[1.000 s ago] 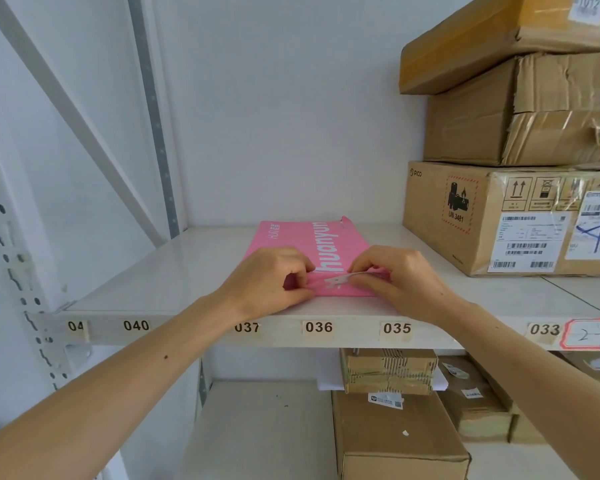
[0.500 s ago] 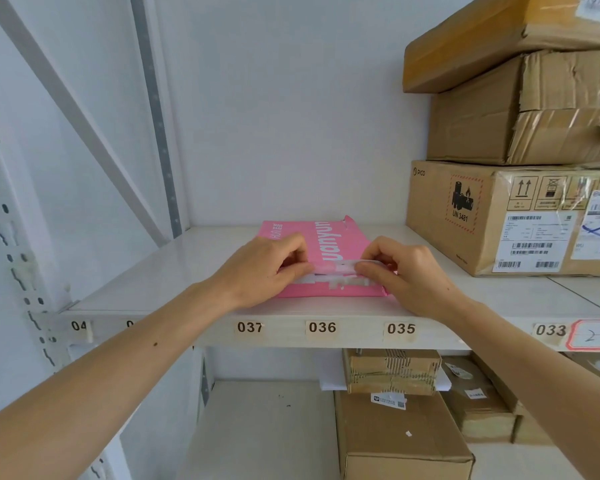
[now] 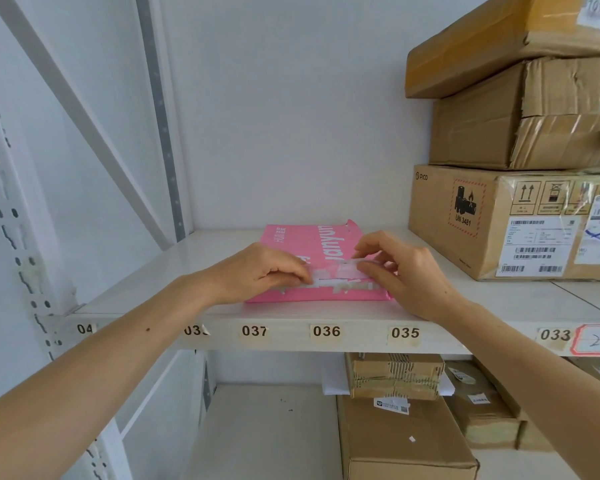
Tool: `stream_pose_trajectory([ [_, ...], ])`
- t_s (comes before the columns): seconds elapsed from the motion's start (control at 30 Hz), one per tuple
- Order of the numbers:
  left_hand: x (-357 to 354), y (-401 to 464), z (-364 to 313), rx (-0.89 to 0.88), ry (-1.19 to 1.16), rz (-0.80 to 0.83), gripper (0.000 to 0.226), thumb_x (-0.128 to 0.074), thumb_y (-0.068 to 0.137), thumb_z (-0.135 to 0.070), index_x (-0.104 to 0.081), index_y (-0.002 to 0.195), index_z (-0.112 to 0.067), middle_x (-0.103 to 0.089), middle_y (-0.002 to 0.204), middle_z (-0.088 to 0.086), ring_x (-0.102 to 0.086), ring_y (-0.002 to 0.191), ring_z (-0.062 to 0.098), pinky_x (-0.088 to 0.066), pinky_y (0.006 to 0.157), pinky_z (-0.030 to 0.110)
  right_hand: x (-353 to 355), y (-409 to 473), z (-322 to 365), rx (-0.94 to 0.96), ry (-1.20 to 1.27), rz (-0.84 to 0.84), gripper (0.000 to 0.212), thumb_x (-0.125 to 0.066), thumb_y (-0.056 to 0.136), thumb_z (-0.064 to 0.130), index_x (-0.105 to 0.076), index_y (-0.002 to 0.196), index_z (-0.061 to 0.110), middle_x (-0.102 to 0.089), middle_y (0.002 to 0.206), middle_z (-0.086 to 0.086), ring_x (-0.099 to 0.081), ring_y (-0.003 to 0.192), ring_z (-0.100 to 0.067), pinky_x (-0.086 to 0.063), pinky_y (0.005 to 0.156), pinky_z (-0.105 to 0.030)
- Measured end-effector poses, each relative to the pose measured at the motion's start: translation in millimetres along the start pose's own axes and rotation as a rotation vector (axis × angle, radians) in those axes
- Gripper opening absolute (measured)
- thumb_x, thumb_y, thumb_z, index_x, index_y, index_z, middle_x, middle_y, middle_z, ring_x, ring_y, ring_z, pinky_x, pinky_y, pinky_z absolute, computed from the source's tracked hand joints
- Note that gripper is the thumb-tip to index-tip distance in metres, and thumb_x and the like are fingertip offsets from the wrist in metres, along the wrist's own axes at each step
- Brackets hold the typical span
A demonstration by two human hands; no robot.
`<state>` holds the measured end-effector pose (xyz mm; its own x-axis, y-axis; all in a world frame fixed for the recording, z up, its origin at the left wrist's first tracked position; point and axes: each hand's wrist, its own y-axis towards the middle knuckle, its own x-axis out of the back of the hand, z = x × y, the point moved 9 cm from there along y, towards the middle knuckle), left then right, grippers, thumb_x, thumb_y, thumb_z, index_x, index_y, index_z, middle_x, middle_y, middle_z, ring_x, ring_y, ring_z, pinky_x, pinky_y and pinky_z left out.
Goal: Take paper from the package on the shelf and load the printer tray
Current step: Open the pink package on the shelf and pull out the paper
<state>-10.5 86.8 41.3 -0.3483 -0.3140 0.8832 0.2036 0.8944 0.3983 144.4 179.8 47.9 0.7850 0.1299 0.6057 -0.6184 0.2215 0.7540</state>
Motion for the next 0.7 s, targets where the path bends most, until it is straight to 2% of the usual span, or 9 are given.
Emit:
stream_pose_trajectory([
  [0.03, -1, 0, 3, 0.026, -0.020, -0.003, 0.020, -0.062, 0.093, -0.014, -0.073, 0.109, -0.014, -0.074, 0.107, -0.003, -0.068, 0.095, 0.007, -0.048, 0.086, 0.017, -1, 1, 3, 0.031, -0.019, 0.004, 0.017, -0.063, 0.091, 0.010, -0.061, 0.106, 0.017, -0.068, 0.101, 0.006, -0.066, 0.085, -0.014, -0.057, 0.070, -0.046],
  [0.13, -1, 1, 11, 0.096, -0.092, -0.011, 0.021, -0.062, 0.093, -0.020, -0.070, 0.112, -0.019, -0.072, 0.111, -0.008, -0.069, 0.099, 0.015, -0.048, 0.091, 0.022, -6, 1, 16, 0.151, -0.080, 0.026, 0.015, -0.059, 0.091, -0.001, -0.066, 0.100, 0.009, -0.063, 0.114, -0.005, -0.064, 0.097, -0.024, -0.055, 0.069, -0.050],
  [0.2, 0, 1, 14, 0.118, -0.137, -0.017, 0.020, -0.061, 0.093, -0.022, -0.070, 0.111, -0.024, -0.071, 0.111, -0.014, -0.068, 0.102, 0.011, -0.048, 0.091, 0.020, -10, 0, 24, 0.208, -0.113, 0.058, 0.017, -0.059, 0.089, -0.003, -0.071, 0.096, 0.007, -0.058, 0.121, -0.012, -0.061, 0.105, -0.026, -0.054, 0.073, -0.049],
  [0.3, 4, 3, 17, 0.138, -0.138, -0.065, 0.019, -0.061, 0.093, -0.024, -0.071, 0.108, -0.028, -0.068, 0.106, -0.025, -0.061, 0.103, -0.008, -0.042, 0.086, 0.006, -16, -2, 31, 0.230, -0.177, 0.097, 0.018, -0.064, 0.088, 0.007, -0.075, 0.101, 0.011, -0.055, 0.126, -0.015, -0.055, 0.111, -0.029, -0.052, 0.081, -0.047],
  [0.43, 6, 5, 20, 0.161, -0.193, -0.176, 0.016, -0.065, 0.091, -0.022, -0.074, 0.103, -0.026, -0.070, 0.096, -0.030, -0.063, 0.097, -0.010, -0.042, 0.082, 0.004, -22, -5, 36, 0.223, -0.241, 0.149, 0.021, -0.064, 0.089, 0.025, -0.076, 0.101, 0.012, -0.056, 0.128, -0.014, -0.051, 0.112, -0.030, -0.049, 0.085, -0.047],
  [0.57, 7, 4, 20, 0.167, -0.231, -0.255, 0.016, -0.072, 0.084, -0.020, -0.074, 0.091, -0.034, -0.070, 0.092, -0.033, -0.065, 0.090, -0.010, -0.043, 0.078, 0.004, -25, -4, 33, 0.155, -0.119, 0.214, 0.019, -0.062, 0.091, 0.027, -0.077, 0.093, 0.014, -0.050, 0.132, -0.009, -0.042, 0.121, -0.024, -0.039, 0.099, -0.038],
  [0.7, 4, 2, 23, 0.196, -0.283, -0.261, 0.027, -0.085, 0.067, -0.027, -0.074, 0.086, -0.041, -0.072, 0.092, -0.028, -0.065, 0.083, -0.009, -0.046, 0.074, 0.009, -29, -5, 31, 0.096, -0.045, 0.271, 0.032, -0.054, 0.094, 0.032, -0.079, 0.086, 0.015, -0.047, 0.134, -0.002, -0.032, 0.127, -0.013, -0.028, 0.104, -0.020],
])
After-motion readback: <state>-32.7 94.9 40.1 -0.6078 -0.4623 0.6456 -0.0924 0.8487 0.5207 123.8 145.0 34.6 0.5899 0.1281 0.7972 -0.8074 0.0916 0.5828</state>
